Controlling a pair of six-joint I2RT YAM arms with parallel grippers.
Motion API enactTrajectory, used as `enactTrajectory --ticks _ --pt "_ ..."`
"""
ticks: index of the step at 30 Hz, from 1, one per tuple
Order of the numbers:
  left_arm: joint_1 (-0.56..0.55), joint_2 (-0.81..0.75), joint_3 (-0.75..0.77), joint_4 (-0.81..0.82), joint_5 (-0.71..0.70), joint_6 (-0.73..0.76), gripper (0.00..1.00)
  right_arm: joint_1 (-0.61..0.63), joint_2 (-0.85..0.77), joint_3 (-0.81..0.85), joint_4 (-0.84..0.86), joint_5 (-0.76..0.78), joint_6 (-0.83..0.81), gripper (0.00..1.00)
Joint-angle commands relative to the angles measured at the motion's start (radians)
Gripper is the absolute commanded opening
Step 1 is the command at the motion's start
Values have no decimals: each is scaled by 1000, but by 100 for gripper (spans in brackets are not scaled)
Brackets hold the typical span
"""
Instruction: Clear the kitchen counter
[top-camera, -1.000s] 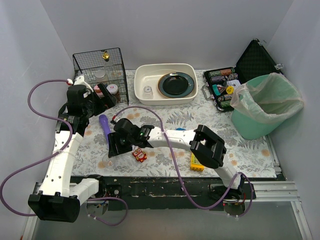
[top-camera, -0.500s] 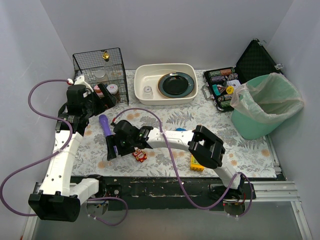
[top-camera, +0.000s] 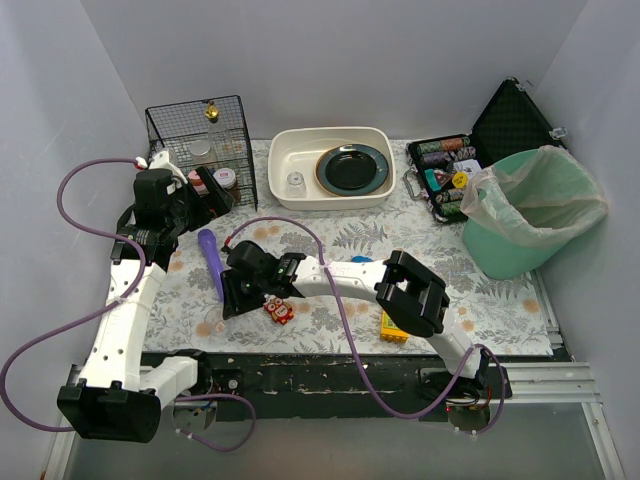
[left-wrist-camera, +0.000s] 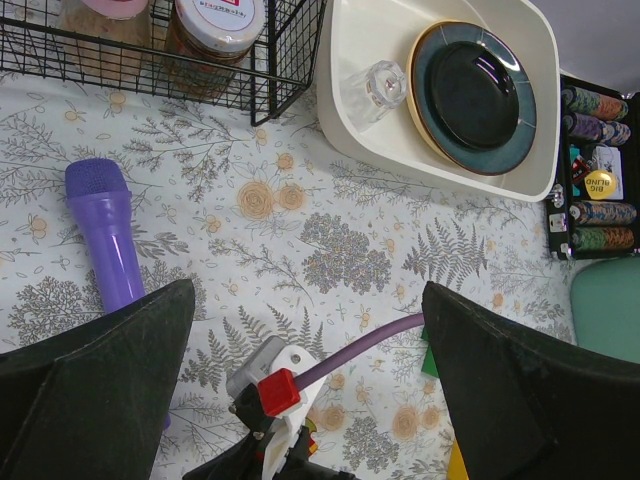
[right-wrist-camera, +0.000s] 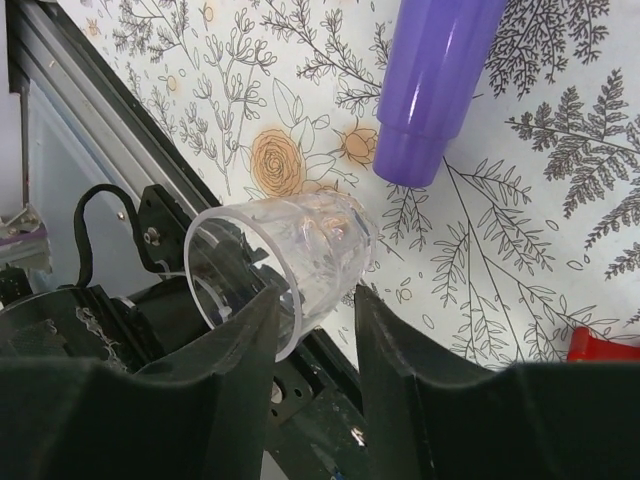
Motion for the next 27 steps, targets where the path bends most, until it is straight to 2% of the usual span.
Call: enactTrajectory --ticks 1,13,18,21,25,27 --pt "7 -15 14 10 13 12 98 7 6 19 33 -14 -3 41" --pt "9 -22 3 14 14 12 98 7 -57 -56 69 19 -1 1" --pt "10 -28 6 18 22 3 98 -9 -159 -168 159 19 11 1" --pt "12 -30 20 24 51 -8 98 -57 -277 -315 272 -27 43 1" --pt "12 -27 24 72 164 -70 98 -160 -477 -528 473 -135 89 1" --pt "12 -30 -14 145 265 -146 98 -215 -562 -585 492 -159 89 1"
